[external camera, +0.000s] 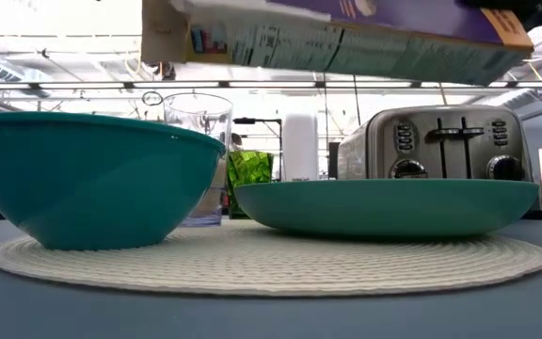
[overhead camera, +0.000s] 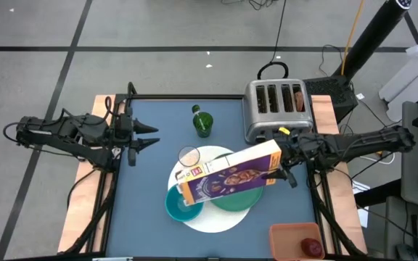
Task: Arrange a breakfast setting
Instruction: Pour the cereal into the blue bowl from the cereal box
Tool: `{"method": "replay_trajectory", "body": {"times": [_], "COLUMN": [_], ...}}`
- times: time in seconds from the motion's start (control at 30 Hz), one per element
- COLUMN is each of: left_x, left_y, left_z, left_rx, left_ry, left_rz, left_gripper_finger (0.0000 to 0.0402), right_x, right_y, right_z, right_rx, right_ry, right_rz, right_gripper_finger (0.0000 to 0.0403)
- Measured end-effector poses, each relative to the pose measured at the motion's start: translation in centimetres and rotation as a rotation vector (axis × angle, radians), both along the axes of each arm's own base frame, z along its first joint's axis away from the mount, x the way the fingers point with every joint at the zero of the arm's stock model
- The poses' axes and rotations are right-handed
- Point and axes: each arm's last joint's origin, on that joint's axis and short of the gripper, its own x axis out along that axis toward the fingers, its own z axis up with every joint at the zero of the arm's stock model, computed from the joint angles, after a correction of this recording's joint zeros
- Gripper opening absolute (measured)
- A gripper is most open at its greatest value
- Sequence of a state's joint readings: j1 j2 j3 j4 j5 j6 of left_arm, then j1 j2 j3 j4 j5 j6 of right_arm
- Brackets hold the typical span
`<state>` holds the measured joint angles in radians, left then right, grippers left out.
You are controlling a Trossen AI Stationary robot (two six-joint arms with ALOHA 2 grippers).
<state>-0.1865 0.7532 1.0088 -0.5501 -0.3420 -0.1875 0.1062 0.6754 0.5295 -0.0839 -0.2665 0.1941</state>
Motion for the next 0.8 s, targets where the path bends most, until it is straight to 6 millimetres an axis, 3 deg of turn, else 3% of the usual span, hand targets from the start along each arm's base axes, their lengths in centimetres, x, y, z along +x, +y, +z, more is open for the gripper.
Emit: {"method": "replay_trajectory", "body": {"times": [0.47,0.8], "left_x": [0.0,0.0], "left_y": [0.0,0.0], "left_z": [0.0,0.0], "left_rx": [-0.001,0.0], "left_ry": [0.0,0.0], "left_rz": [0.0,0.001], "left_gripper_finger": [0.0168,0.0168], "right_x": [1.5,2.7], "right_y": [0.2,0.3], "right_z": [2.3,1.1], "right_rx": [-0.075,-0.114], "right_ry": [0.072,0.147], "right_rz": [0.024,0.04], "right_gripper_finger": [0.0208,0.0208]}}
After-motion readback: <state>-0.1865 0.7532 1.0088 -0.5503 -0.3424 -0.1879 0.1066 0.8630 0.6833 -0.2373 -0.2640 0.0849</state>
